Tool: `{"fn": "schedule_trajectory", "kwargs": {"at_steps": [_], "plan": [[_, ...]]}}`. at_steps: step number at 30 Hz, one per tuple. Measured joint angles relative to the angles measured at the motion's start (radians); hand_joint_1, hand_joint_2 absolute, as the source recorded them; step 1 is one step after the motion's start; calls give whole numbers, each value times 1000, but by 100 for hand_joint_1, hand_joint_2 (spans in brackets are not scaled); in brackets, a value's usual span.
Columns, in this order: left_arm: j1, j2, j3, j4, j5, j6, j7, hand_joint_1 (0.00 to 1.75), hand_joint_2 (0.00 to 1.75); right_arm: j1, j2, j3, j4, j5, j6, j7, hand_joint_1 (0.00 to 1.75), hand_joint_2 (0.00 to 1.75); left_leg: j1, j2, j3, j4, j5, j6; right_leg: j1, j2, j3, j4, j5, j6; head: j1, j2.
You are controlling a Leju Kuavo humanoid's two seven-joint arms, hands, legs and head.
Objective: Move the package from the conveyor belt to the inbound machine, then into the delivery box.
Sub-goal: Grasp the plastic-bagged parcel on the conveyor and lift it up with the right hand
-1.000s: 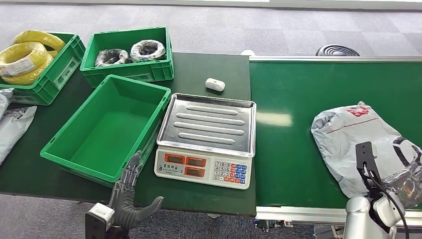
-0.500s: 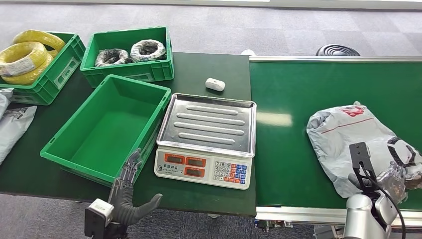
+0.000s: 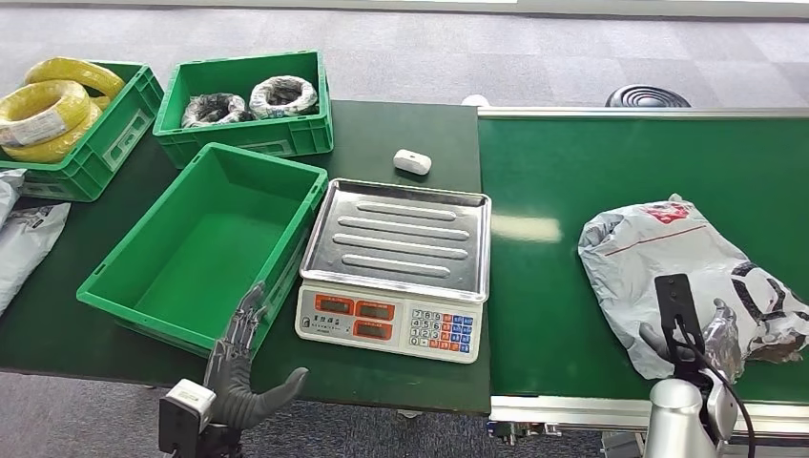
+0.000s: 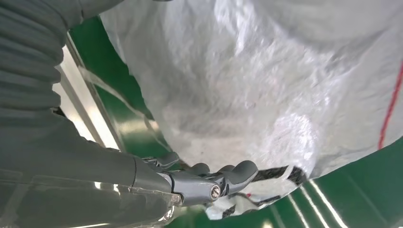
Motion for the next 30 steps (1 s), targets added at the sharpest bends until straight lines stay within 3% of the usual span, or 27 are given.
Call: {"fn": "schedule_trajectory", "kwargs": {"at_steps": [9, 15, 20, 30], "plan": [[-1, -9, 15, -14, -14, 1, 12, 0, 175, 81, 83, 64, -136, -139, 68, -59, 0, 175, 0, 0, 0, 0, 0, 0, 0, 0, 0, 0, 0, 0, 0, 0], [0, -15, 20, -26, -23, -1, 27, 0, 175, 104, 101, 80, -206, -4, -167, -2, 0, 175, 0, 0, 0, 0, 0, 0, -1, 0, 0, 0, 0, 0, 0, 0], [0, -15, 18, -28, -23, -6, 25, 0, 175, 89, 76, 52, -217, 4, -140, 33, 0, 175, 0, 0, 0, 0, 0, 0, -1, 0, 0, 0, 0, 0, 0, 0], [-6, -10, 10, -22, -15, -13, 19, 0, 175, 23, 3, -10, -110, -52, -103, 13, 0, 175, 0, 0, 0, 0, 0, 0, -1, 0, 0, 0, 0, 0, 0, 0]]}}
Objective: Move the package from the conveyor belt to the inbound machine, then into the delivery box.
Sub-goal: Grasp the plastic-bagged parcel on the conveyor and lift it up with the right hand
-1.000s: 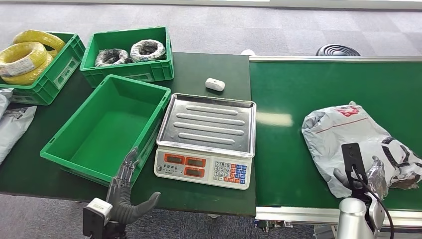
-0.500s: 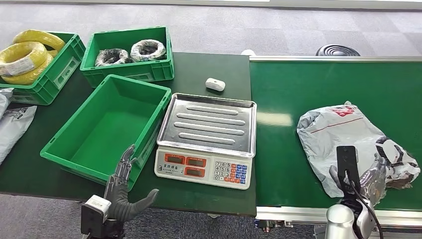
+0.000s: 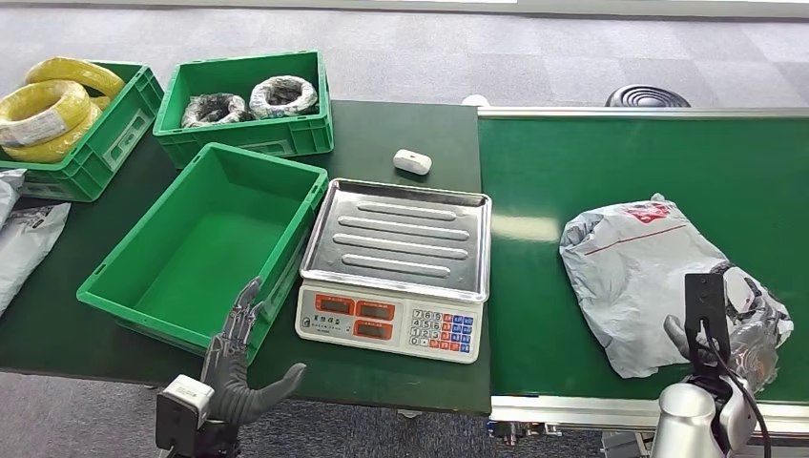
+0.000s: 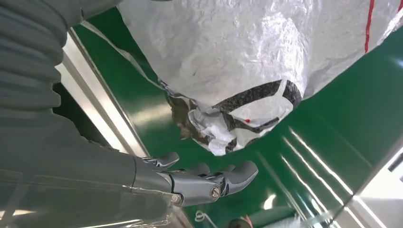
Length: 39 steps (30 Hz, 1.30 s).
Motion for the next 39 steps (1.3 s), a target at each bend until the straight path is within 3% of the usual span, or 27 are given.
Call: {"fn": "schedule_trajectory", "kwargs": {"at_steps": [7, 15, 30, 32, 34, 36, 39], "plan": [[-14, 5, -8, 7, 4, -3, -1, 0, 175, -92, -80, -32, 172, -42, 48, -55, 0, 175, 0, 0, 0, 0, 0, 0, 0, 0, 0, 0, 0, 0, 0, 0], [-17, 9, -8, 7, 5, -5, 2, 0, 175, -174, -135, -31, 357, 3, 130, 11, 0, 175, 0, 0, 0, 0, 0, 0, 0, 0, 0, 0, 0, 0, 0, 0], [-14, 15, -7, 8, 5, 13, 4, 0, 175, -262, -175, 24, 516, 45, 167, 2, 0, 175, 0, 0, -1, 0, 0, 0, 0, 0, 0, 0, 0, 0, 0, 0], [-13, 15, -7, 7, 5, 15, 4, 0, 175, -263, -175, 31, 521, 45, 167, -1, 39, 175, 0, 0, -1, 0, 0, 0, 0, 0, 0, 0, 0, 0, 0, 0], [-12, 15, -7, 7, 5, 18, 4, 0, 175, -263, -174, 36, 523, 41, 167, -4, 125, 175, 0, 0, -1, 0, 0, 0, 0, 0, 0, 0, 0, 0, 0, 0], [-11, 15, -7, 7, 5, 22, 4, 0, 175, -263, -171, 38, 524, 33, 166, -11, 174, 175, 0, 0, -1, 0, 0, 0, 0, 0, 0, 0, 0, 0, 0, 0], [-9, 15, -7, 7, 5, 29, 4, 0, 175, -260, -164, 43, 519, 25, 166, -26, 175, 175, 0, 0, -1, 0, 0, 0, 0, 0, 0, 0, 0, 0, 0, 0]]}}
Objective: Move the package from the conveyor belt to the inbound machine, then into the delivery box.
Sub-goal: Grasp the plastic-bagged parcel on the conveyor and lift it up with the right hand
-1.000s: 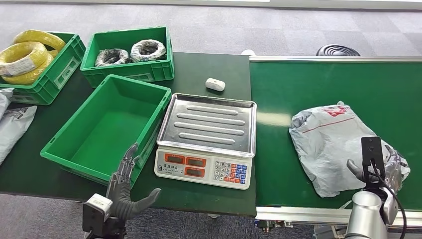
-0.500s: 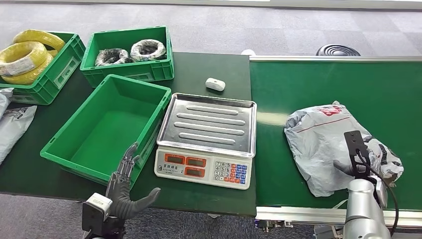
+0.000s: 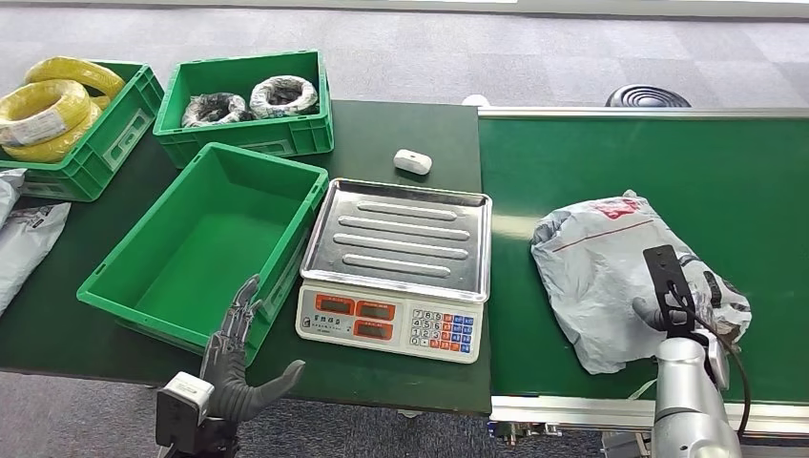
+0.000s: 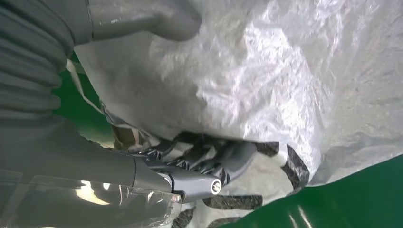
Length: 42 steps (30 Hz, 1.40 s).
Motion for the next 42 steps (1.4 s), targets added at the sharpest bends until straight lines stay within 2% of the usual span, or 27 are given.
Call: {"fn": "schedule_trajectory", "kwargs": {"at_steps": [11, 18, 19, 22, 23, 26, 29, 34, 39, 42], "plan": [[0, 0, 3, -10, 0, 6, 2, 0, 175, 57, 64, 47, -162, -37, 11, -31, 175, 175, 0, 0, 0, 0, 0, 0, 0, 0, 0, 0, 0, 0, 0, 0], [1, 0, 3, -11, 0, 14, 3, 0, 175, 95, 83, 55, -246, -52, 12, -31, 174, 175, 0, 0, 0, 0, 0, 0, 0, 0, 0, 0, 0, 0, 0, 0], [1, 0, 3, -11, 0, 15, 3, 0, 175, 99, 85, 55, -254, -53, 12, -31, 137, 175, 0, 0, 0, 0, 0, 0, 0, 0, 0, 0, 0, 0, 0, 0], [2, 1, 2, -11, 0, 16, 2, 0, 175, 110, 90, 56, -277, -54, 11, -31, 6, 175, 0, 0, 0, 0, 0, 0, 0, 0, 0, 0, 0, 0, 0, 0], [2, 1, 2, -11, 0, 17, 2, 0, 175, 114, 92, 56, -284, -54, 10, -31, 0, 175, 0, 0, 0, 0, 0, 0, 0, 0, 0, 0, 0, 0, 0, 0], [2, 3, 1, -10, 0, 19, 1, 0, 175, 121, 97, 57, -298, -56, 14, -31, 0, 175, 0, 0, 0, 0, 0, 0, 0, 0, 0, 0, 0, 0, 0, 0], [-3, 6, -1, -5, 2, 21, 0, 0, 175, 130, 106, 66, -301, -73, 61, -43, 0, 175, 0, 0, 0, 0, 0, 0, 0, 0, 0, 0, 0, 0, 0, 0], [-14, 8, -2, 4, 8, 22, -2, 0, 175, 156, 138, 100, -301, -158, 143, -130, 0, 175, 0, 0, 0, 0, 0, 0, 0, 0, -1, 0, 0, 0, 0, 0], [-20, 7, -3, 6, 9, 22, -3, 0, 175, 163, 161, 121, -298, -204, 67, -118, 0, 175, 0, 0, 0, 0, 0, 0, 0, 0, 0, 0, 0, 0, 0, 0], [-21, 7, -3, 6, 9, 22, -3, 0, 175, 166, 170, 132, -297, -234, 74, -137, 0, 175, 0, 0, 0, 0, 0, 0, 0, 0, -1, 0, 0, 0, 0, 0]]}}
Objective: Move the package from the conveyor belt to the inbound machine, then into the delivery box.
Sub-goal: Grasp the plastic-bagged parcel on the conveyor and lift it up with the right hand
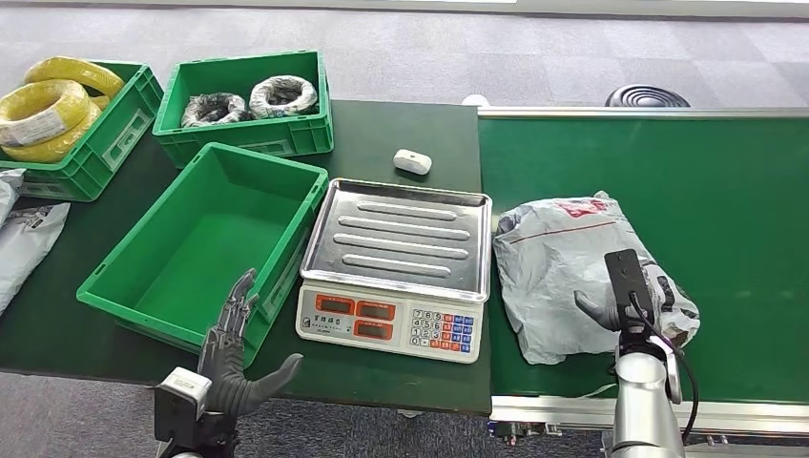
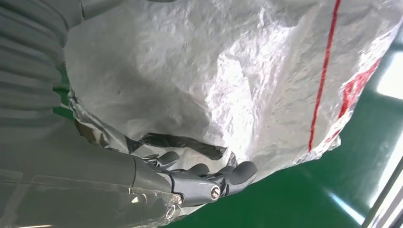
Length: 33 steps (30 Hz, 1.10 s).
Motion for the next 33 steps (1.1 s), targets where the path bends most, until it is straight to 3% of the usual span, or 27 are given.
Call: {"fn": "schedule_trajectory", "kwargs": {"at_steps": [6, 13, 27, 28, 31, 32, 33], "plan": [[-8, 0, -1, 6, 0, -6, -1, 0, 175, 58, 52, 85, -42, -52, 100, -91, 0, 175, 1, 0, 0, 0, 0, 0, 1, 0, -1, 0, 0, 0, 0, 0], [-25, 0, -8, 17, 1, -5, -2, 0, 175, 104, 89, 211, -4, -3, 15, 9, 0, 175, 1, 0, 0, 0, 0, 0, 1, 0, 0, 0, 0, 0, 0, 0], [-20, 2, -15, 18, 10, 13, 0, 0, 175, 61, 87, 259, 150, 92, -77, 134, 0, 175, 0, 0, 0, 0, 0, 0, 0, 0, 0, 0, 0, 0, 0, 0], [-19, 2, -15, 18, 11, 14, 0, 0, 175, 56, 86, 261, 160, 99, -85, 142, 20, 175, 0, 0, 1, 0, 0, 0, 0, 0, 0, 0, 0, 0, 0, 0], [-19, 2, -17, 18, 11, 15, 2, 0, 175, 43, 84, 265, 187, 111, -96, 156, 151, 175, 0, 0, 1, 0, 0, 0, 0, 0, 1, 0, 0, 0, 0, 0], [-19, 2, -17, 18, 11, 15, 2, 0, 175, 39, 84, 265, 195, 111, -97, 155, 175, 175, 0, 0, 1, 0, 0, 0, 0, 0, 1, 0, 0, 0, 0, 0], [-20, 2, -18, 18, 12, 15, 3, 0, 175, 36, 84, 265, 201, 111, -98, 153, 175, 175, 0, 0, 1, 0, 0, 0, 0, 0, 1, 0, 0, 0, 0, 0]]}}
